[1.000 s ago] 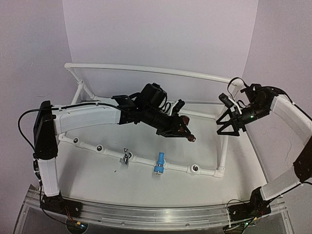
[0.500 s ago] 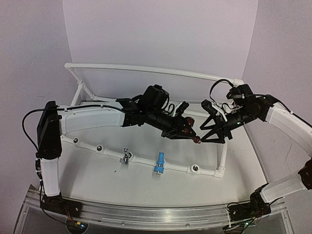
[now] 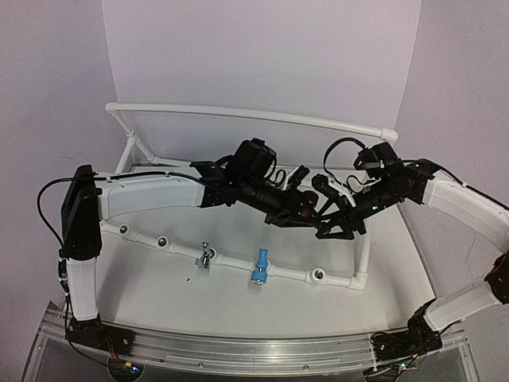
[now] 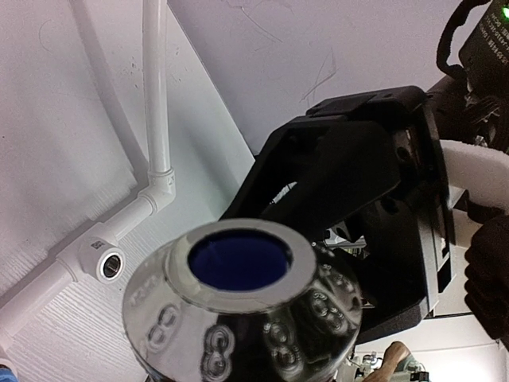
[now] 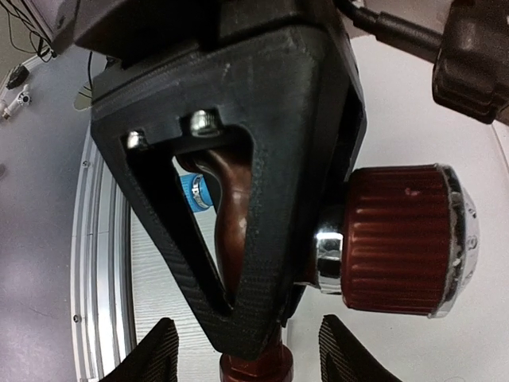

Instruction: Install the water faucets

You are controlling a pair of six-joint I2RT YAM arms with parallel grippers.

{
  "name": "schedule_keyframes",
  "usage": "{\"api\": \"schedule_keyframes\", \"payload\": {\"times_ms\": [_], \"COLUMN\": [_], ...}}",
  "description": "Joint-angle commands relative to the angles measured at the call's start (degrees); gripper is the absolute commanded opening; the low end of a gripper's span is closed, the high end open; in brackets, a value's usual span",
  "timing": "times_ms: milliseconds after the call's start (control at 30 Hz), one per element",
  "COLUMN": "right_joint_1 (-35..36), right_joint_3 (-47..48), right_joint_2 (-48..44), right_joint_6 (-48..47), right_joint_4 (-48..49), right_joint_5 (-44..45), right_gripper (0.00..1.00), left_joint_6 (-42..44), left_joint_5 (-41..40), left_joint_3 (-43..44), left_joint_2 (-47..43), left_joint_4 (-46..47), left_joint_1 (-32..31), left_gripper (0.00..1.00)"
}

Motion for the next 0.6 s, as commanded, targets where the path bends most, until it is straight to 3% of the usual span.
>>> {"api": "schedule_keyframes", "payload": {"times_ms": [0, 67, 200, 233, 400, 567], "right_joint_1": [0.8, 1.0, 1.1, 1.1, 1.2, 1.1], "right_joint_3": [-0.4, -0.6, -0.7, -0.7, -1.3, -1.3], "right_joint_2": [0.4, 0.1, -0.4, -0.6, -1.9, -2.4], "right_joint_6": [0.0, -0.2, -0.4, -0.2, 3.1, 4.6], "right_joint_4": [1.6, 1.5, 1.7, 1.8, 4.5, 6.1], "right_joint_5": [1.8, 2.2, 2.9, 3.0, 2.8, 2.3], "right_gripper": [0.47, 0.40, 0.05, 0.01, 0.00, 0.00], "left_joint_6": [-0.2, -0.2, -0.3, -0.5, -1.2, -1.4], "left_joint_5": [1.0, 0.8, 0.3, 0.0, -2.3, -3.3], "left_joint_3": [1.1, 1.0, 0.7, 0.4, -1.4, -1.9], "left_joint_2": [-0.8, -0.9, -1.1, -1.3, -2.7, -2.9], "left_joint_4": [2.9, 2.8, 3.0, 3.3, 4.3, 4.1], "left_joint_1": [0.1, 0.0, 0.1, 0.1, 0.1, 0.2], "left_gripper": [0.02, 0.02, 0.05, 0.08, 0.29, 0.31]}}
